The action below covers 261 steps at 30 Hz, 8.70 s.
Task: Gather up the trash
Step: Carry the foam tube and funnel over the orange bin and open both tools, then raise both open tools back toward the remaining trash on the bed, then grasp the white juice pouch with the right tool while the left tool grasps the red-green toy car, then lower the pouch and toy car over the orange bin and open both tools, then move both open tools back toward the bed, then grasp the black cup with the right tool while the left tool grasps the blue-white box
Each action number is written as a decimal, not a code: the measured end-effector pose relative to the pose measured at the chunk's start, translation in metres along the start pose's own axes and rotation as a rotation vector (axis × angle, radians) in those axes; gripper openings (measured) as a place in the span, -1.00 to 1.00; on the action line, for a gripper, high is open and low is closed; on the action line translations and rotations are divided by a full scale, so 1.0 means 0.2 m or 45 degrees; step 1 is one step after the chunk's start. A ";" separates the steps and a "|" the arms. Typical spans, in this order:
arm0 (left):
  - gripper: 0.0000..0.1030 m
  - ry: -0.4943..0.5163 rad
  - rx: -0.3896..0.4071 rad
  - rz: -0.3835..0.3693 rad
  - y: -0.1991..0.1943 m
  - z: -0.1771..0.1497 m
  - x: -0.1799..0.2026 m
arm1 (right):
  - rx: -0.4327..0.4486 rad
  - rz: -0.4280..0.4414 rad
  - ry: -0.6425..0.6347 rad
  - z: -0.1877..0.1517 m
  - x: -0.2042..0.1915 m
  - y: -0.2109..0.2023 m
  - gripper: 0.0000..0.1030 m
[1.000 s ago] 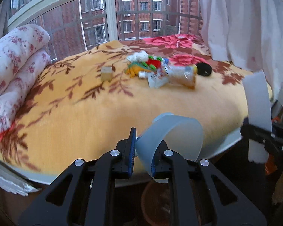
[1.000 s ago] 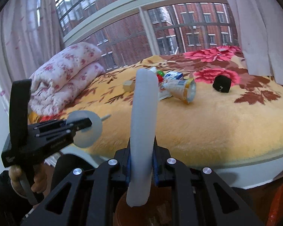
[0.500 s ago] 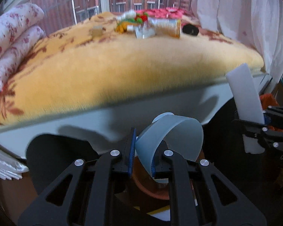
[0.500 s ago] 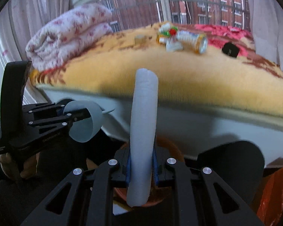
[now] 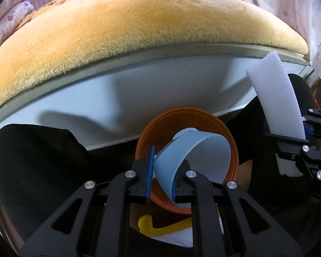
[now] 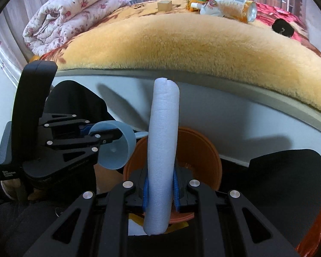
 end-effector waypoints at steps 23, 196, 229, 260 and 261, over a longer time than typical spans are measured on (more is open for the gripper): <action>0.73 -0.078 0.182 0.038 -0.20 0.08 -0.11 | 0.103 -0.080 0.062 0.04 0.18 -0.18 0.21; 0.78 0.075 0.476 0.069 -0.62 0.49 -0.05 | 0.432 -0.178 0.204 0.66 0.73 -0.69 0.64; 0.78 0.110 0.425 -0.206 -0.42 1.39 0.19 | 0.449 -0.181 0.753 1.31 1.60 -0.26 -0.01; -0.58 0.035 0.513 -0.240 -0.46 1.74 0.30 | 0.572 0.022 0.825 1.29 1.64 -0.29 0.00; -0.59 0.050 0.537 -0.246 -0.52 1.68 0.31 | 0.583 0.018 0.819 1.29 1.64 -0.30 0.00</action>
Point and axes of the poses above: each gripper's, at about its wrist camera, not at the fingertips, and y roughly the way its jaws point, x to its right, z to its top, the point moved 9 cm from there along y, roughly the way its jaws point, and after that the axes turned 11 degrees about -x, right-handed, at the moved point
